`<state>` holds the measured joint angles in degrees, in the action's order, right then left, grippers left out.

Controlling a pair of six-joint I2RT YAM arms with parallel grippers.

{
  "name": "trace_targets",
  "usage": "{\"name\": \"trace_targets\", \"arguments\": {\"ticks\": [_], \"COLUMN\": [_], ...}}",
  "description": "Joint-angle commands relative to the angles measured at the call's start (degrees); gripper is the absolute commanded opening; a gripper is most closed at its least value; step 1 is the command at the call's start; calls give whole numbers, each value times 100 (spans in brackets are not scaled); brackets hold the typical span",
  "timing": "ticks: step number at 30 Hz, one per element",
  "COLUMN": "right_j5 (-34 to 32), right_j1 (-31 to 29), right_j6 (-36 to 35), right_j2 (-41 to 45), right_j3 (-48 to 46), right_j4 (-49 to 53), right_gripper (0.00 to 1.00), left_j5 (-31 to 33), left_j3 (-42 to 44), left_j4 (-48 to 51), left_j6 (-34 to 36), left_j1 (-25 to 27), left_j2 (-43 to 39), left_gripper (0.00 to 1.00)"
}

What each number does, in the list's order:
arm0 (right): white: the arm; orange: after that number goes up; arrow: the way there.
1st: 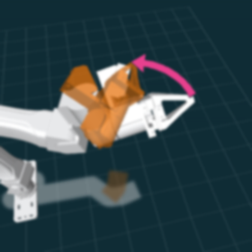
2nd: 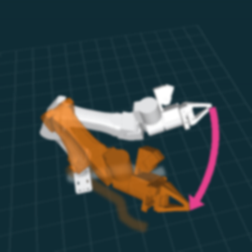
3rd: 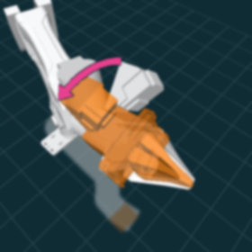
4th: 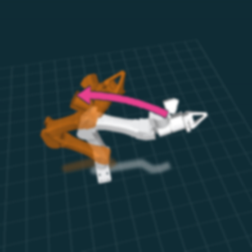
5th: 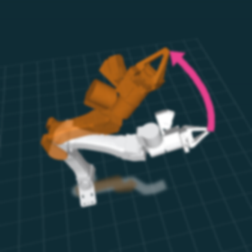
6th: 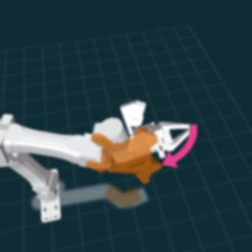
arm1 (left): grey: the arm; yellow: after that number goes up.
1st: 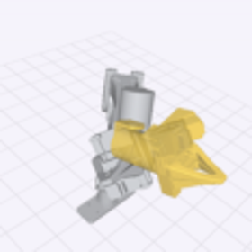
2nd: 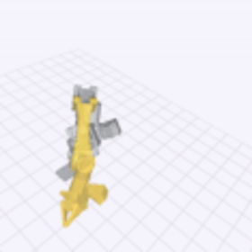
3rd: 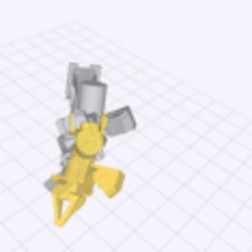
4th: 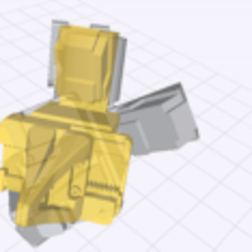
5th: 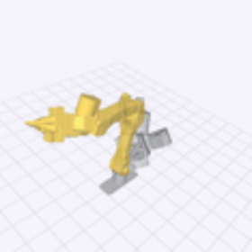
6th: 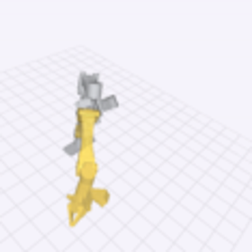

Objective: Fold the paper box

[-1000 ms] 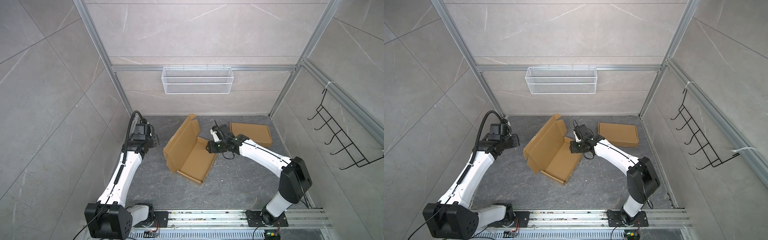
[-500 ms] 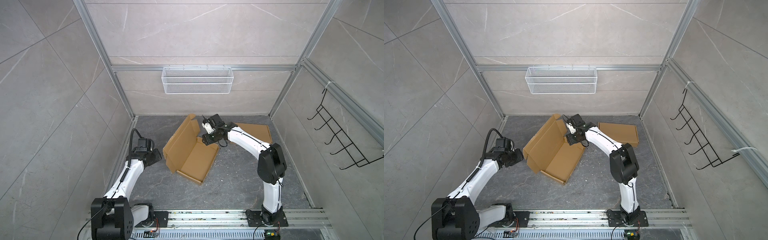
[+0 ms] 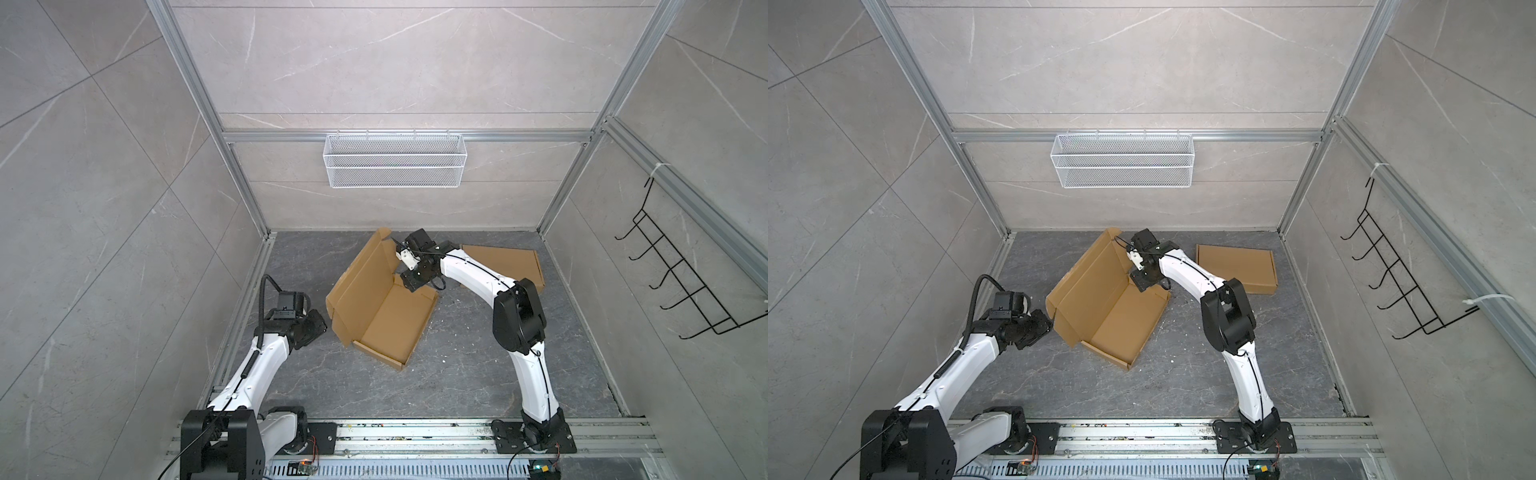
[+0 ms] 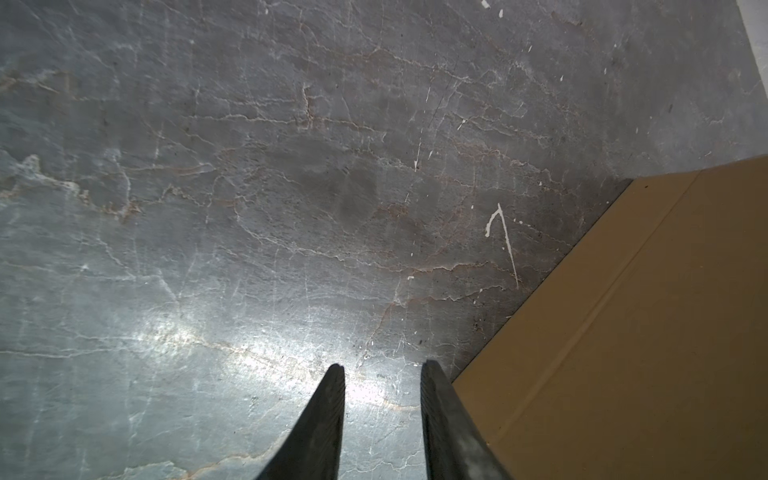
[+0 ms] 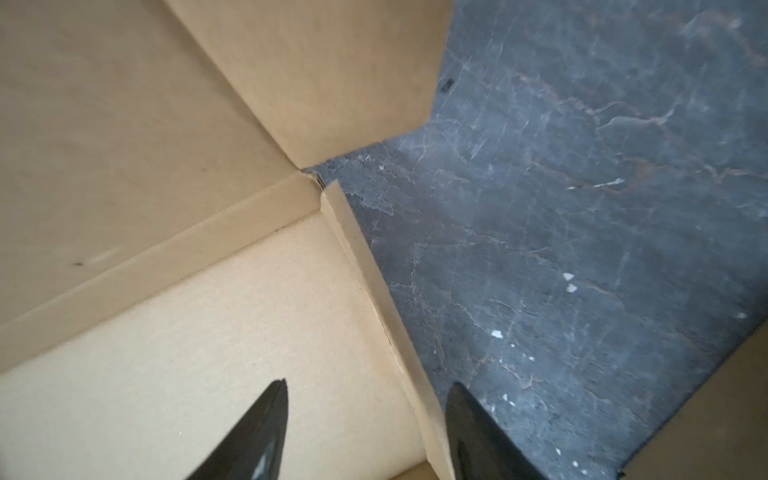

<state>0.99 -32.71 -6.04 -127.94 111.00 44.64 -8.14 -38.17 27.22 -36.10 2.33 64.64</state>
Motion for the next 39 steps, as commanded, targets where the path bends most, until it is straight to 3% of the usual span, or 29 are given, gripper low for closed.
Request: {"name": "trace_targets", "arguments": {"ticks": [1, 11, 18, 31, 39], "right_j5": [-117, -362, -358, -311, 9], "right_j1": [-8, 139, 232, 363, 364], "right_j6": [28, 412, 907, 2129, 3128], "right_j2": [-154, -393, -218, 1167, 2225], "right_j3": [51, 81, -342, -2385, -4142], "right_j4": [-152, -411, -583, -997, -1605], "right_gripper": [62, 54, 39, 20, 16], "left_j5": [-133, -155, -99, 177, -142], "left_j3": [-103, -166, -263, -893, -689], "left_j4": [-86, -59, 31, 433, 267], "left_j6": [-95, -48, -15, 332, 383], "left_j1": [31, 75, 92, 92, 214], "left_j2": [-22, 45, 5, -48, -79], "left_gripper": [35, 35, 35, 36, 47]}}
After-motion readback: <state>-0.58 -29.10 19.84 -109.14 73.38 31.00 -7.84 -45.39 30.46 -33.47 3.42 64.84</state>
